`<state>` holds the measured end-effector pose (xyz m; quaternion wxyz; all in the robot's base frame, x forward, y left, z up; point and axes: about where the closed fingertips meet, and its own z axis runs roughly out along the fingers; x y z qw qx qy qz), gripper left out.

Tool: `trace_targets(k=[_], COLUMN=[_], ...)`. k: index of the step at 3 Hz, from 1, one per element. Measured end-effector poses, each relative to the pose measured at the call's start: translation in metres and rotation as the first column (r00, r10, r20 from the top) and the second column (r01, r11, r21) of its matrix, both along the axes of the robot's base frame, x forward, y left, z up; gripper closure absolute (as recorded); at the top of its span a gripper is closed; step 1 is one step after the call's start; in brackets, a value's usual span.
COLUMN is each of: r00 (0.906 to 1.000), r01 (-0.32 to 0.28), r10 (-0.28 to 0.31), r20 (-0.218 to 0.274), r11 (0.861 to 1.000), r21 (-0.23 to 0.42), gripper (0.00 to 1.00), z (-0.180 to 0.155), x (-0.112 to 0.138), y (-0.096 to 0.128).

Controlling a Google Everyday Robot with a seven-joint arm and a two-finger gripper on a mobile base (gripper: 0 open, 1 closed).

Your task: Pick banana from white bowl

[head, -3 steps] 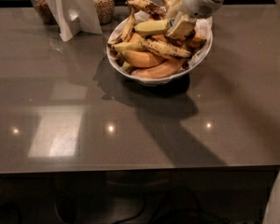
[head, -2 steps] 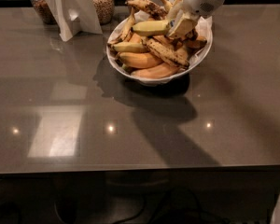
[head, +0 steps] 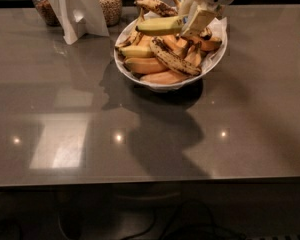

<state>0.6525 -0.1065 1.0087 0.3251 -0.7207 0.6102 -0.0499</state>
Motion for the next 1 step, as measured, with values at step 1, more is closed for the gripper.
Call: trace_targets(k=[1], r00=[0.9945], r01=[-0.086], r10=[0.087], r20=[-0.059], r11=[0.996], r21=[0.018], gripper=[1.0], z=[0.0024], x=[-0.0355], y=[-0.0007])
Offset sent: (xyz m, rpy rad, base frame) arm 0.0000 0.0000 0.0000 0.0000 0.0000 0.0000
